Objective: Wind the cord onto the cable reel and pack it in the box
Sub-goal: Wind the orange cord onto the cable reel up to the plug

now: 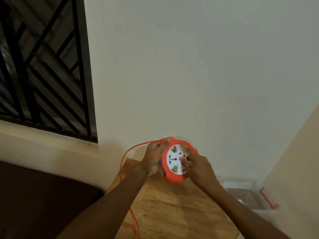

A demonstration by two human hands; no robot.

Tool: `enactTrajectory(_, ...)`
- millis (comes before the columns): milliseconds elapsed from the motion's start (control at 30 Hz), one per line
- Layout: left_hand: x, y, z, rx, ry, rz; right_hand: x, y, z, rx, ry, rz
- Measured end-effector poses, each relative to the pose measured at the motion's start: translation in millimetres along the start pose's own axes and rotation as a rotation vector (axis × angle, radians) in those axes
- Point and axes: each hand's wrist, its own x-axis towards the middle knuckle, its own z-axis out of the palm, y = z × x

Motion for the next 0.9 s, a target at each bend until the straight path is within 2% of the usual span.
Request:
enactTrajectory(33,-1,-2,1,-0.012,0.017,-0.006,1,0,0,0.118,0.053,0.096)
enactTrajectory(100,-1,-10,2,0.011,0.024,-0.011,0,2,0,0.207,0.047,0.181)
enactTrajectory(200,1,-16,0,0.013,0.033,-0.019,-12,0,10,0.152,-0.059,0.171)
enactTrajectory(267,3,-14,-1,0.025,0.025,-0.027,-19,2,10,-0.154,-0.071,0.028)
enactTrajectory(333,6,-10,-3,0.054,0.005,-0.036,-21,9,7,-0.481,-0.063,-0.223)
enactTrajectory(367,6,-7,-3,0.072,-0.011,-0.04,-21,12,3,-0.564,-0.082,-0.326)
enactTrajectory(467,7,-3,-4,0.138,-0.06,-0.031,-19,11,-9,-0.636,-0.137,-0.539)
enactTrajectory(567,7,-2,-1,0.209,-0.089,-0.053,-12,4,-19,-0.705,-0.266,-0.737)
enactTrajectory(700,8,-1,-3,0.303,-0.129,-0.067,-3,1,-30,-0.782,-0.359,-0.795)
enactTrajectory(800,11,0,-4,0.319,-0.137,-0.061,-1,-3,-32,-0.798,-0.326,-0.8)
enactTrajectory(900,16,4,-3,0.298,-0.122,-0.057,-1,-4,-27,-0.882,-0.311,-0.719)
